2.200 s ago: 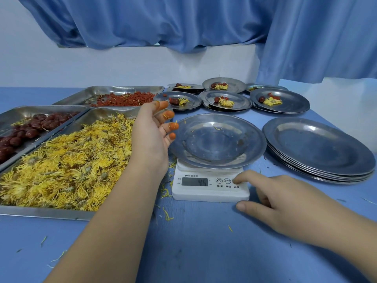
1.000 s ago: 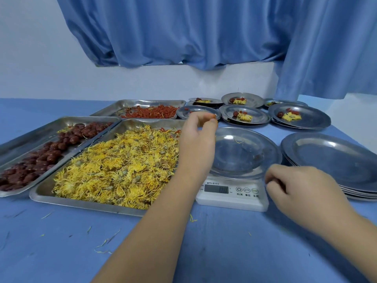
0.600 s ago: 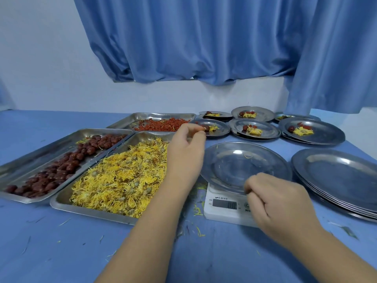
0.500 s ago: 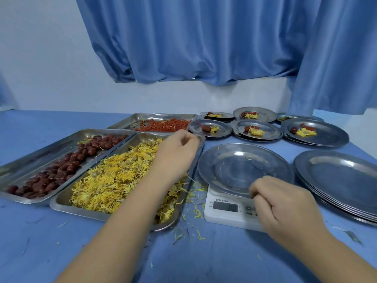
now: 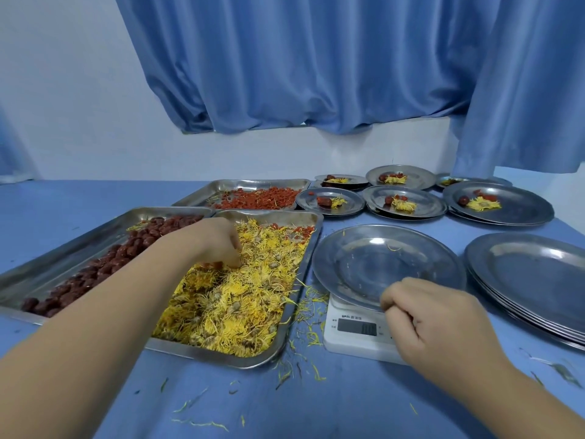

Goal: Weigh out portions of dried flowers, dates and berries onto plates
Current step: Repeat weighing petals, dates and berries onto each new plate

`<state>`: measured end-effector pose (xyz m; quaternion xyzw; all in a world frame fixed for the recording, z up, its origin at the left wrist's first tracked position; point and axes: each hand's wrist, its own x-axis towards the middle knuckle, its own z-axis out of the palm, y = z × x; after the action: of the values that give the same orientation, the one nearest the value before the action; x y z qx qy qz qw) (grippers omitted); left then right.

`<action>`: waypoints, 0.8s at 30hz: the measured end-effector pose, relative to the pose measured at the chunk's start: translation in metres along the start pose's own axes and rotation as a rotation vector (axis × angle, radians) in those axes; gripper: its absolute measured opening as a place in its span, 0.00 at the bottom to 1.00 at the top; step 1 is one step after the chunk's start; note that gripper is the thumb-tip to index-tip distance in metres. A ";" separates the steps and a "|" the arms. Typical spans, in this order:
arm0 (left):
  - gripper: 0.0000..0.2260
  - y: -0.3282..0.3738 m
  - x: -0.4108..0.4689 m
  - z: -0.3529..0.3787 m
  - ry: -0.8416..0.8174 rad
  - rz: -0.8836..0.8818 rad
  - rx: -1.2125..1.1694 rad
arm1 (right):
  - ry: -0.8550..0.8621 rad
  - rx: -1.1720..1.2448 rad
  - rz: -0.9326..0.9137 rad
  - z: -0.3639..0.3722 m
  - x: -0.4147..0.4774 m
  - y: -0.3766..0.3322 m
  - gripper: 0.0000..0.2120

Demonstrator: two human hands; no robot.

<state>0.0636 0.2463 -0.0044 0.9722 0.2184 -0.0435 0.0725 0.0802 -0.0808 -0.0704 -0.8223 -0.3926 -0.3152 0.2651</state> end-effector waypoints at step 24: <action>0.26 0.004 0.000 -0.008 -0.075 -0.060 -0.025 | -0.008 0.062 0.050 -0.008 -0.002 0.003 0.13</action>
<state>0.0660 0.2443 0.0039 0.9618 0.2453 -0.0794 0.0916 0.0792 -0.0888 -0.0678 -0.8244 -0.3826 -0.2929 0.2968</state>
